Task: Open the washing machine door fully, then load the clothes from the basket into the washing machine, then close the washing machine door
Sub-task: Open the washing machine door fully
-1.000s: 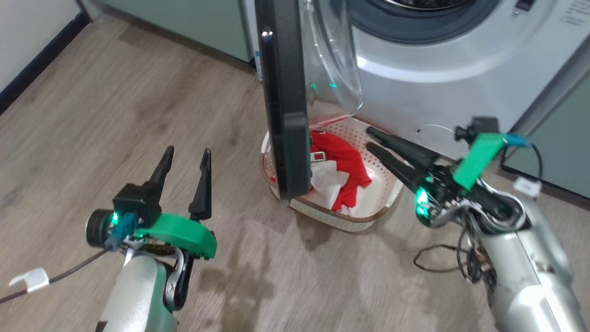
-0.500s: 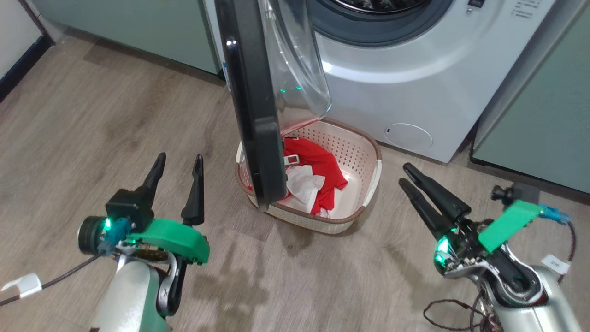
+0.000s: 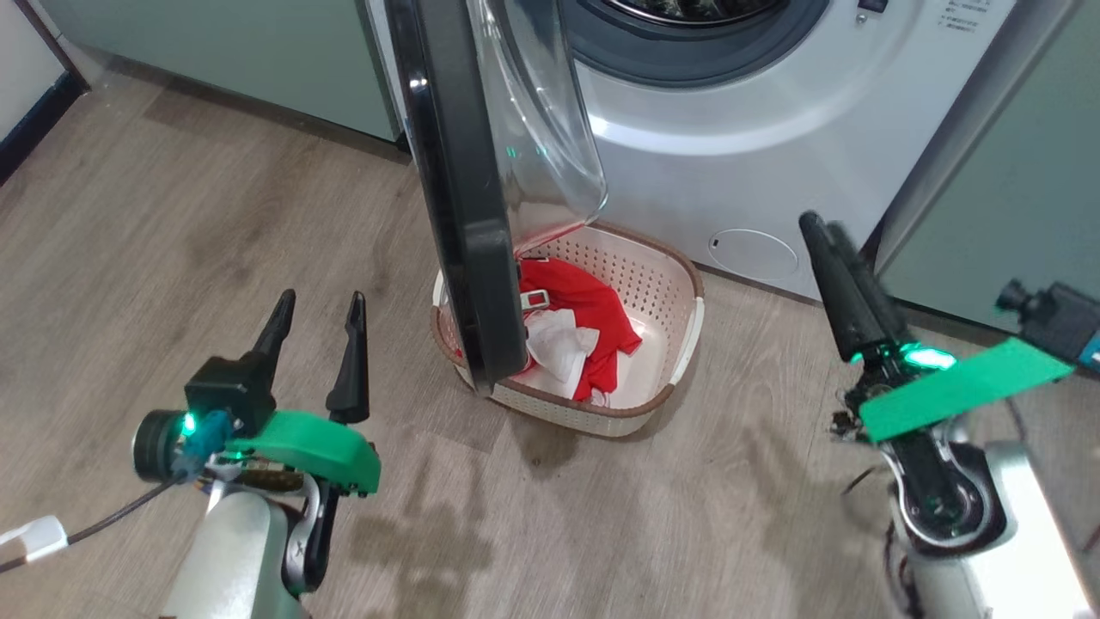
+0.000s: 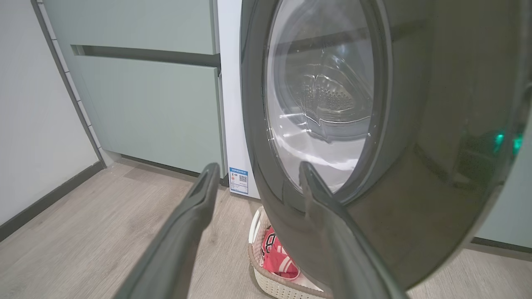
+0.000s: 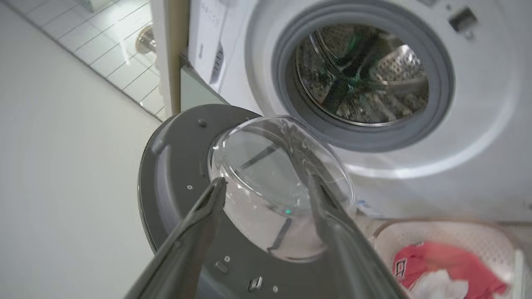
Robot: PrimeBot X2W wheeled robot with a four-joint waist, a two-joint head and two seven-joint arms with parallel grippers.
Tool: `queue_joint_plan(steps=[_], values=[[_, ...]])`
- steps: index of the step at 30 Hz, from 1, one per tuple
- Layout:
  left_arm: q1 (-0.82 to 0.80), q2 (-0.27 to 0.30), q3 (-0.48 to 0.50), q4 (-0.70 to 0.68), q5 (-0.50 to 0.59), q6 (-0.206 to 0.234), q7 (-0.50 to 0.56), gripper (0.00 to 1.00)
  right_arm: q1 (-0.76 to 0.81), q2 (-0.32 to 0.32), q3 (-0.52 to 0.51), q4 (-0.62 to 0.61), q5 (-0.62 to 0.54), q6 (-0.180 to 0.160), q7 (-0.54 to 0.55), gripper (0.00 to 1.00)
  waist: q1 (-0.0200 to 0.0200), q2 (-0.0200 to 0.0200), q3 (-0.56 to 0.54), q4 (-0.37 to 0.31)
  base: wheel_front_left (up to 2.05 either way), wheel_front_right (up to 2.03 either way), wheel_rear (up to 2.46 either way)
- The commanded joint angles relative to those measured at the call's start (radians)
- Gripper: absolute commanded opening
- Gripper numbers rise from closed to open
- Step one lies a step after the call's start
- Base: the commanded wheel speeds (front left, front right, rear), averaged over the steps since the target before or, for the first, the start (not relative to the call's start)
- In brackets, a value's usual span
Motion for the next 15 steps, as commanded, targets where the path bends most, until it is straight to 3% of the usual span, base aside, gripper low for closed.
queue_joint_plan(steps=[1,2,9,13,15], values=[[-0.029,0.027,0.036,-0.04,-0.008,0.008,0.002,1.0,-0.058,-0.035,0.032,-0.051,-0.137,0.001,-0.061,1.0,0.0,-0.0001,-0.003,0.001,0.0,0.0,0.0],[-0.029,0.027,0.036,-0.04,-0.008,0.008,0.002,1.0,-0.058,-0.035,0.032,-0.051,-0.137,0.001,-0.061,1.0,0.0,-0.0001,-0.003,0.001,0.0,0.0,0.0],[-0.024,0.033,0.035,-0.046,-0.01,0.018,0.001,1.0,-0.062,-0.015,-0.005,-0.039,-0.593,0.001,-0.245,1.0,0.0,-0.0001,-0.012,0.001,0.0,0.0,0.0],[-0.021,0.036,0.031,-0.049,-0.01,0.023,0.0,1.0,-0.032,0.011,-0.023,0.026,-0.826,0.001,-0.307,1.0,0.0,-0.0001,-0.018,0.002,0.0,0.0,0.0],[-0.021,0.037,0.03,-0.048,-0.01,0.025,0.0,1.0,-0.018,0.019,-0.021,0.059,-0.871,0.001,-0.323,1.0,0.0,-0.0001,-0.022,0.002,0.0,0.0,0.0]])
